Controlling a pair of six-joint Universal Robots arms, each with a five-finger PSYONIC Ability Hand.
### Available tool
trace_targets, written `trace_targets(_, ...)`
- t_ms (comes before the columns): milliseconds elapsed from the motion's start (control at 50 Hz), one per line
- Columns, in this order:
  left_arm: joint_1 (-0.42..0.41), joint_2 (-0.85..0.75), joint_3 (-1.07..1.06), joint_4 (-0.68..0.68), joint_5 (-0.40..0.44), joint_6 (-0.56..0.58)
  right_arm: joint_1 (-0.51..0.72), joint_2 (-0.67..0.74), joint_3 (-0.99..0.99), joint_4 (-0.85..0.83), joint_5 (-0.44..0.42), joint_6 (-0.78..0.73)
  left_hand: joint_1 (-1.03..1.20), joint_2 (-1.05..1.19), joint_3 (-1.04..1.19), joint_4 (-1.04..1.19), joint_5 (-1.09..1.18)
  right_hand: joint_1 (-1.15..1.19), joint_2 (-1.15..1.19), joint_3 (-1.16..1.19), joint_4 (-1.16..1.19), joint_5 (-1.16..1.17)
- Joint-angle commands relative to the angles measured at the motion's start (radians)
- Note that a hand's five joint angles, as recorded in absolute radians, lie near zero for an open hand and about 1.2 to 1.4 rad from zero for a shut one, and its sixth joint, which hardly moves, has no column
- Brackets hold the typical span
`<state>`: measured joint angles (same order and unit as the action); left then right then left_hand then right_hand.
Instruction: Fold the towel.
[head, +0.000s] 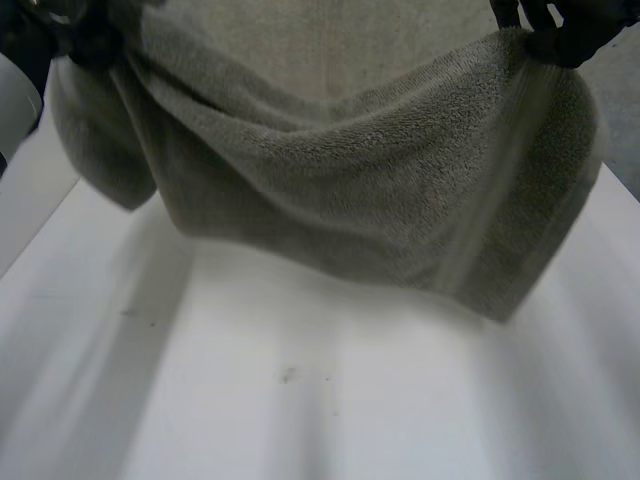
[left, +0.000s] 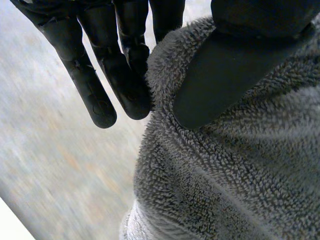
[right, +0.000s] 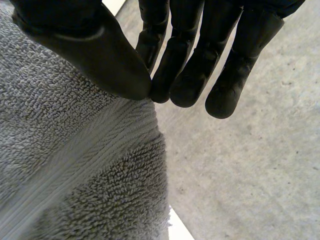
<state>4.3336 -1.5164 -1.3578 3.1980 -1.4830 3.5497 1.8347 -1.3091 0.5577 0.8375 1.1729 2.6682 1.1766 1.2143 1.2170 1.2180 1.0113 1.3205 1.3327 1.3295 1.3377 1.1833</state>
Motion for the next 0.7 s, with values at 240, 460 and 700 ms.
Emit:
trace_targets(240, 0.034, -0.523, 0.257, -0.161, -0.068, -0.026, 0.058, 0.381, -0.036, -0.135, 0.123, -0.102, 0.22, 0.182, 0.179, 0.178, 0.21, 0.076, 0.064, 0.067, 0.059, 0.038)
trace_targets(460, 0.031, -0.599, 0.628, 0.132, -0.088, -0.122, 0.132, 0.455, -0.165, -0.818, 0.347, -0.091, 0.22, 0.182, 0.179, 0.178, 0.21, 0.076, 0.064, 0.067, 0.059, 0.038)
trace_targets(700, 0.017, -0.53, 0.143, 0.2, -0.126, -0.201, 0.169, 0.347, 0.282, -0.663, 0.222, -0.103, 0.22, 0.182, 0.179, 0.178, 0.21, 0.076, 0.064, 0.067, 0.059, 0.038)
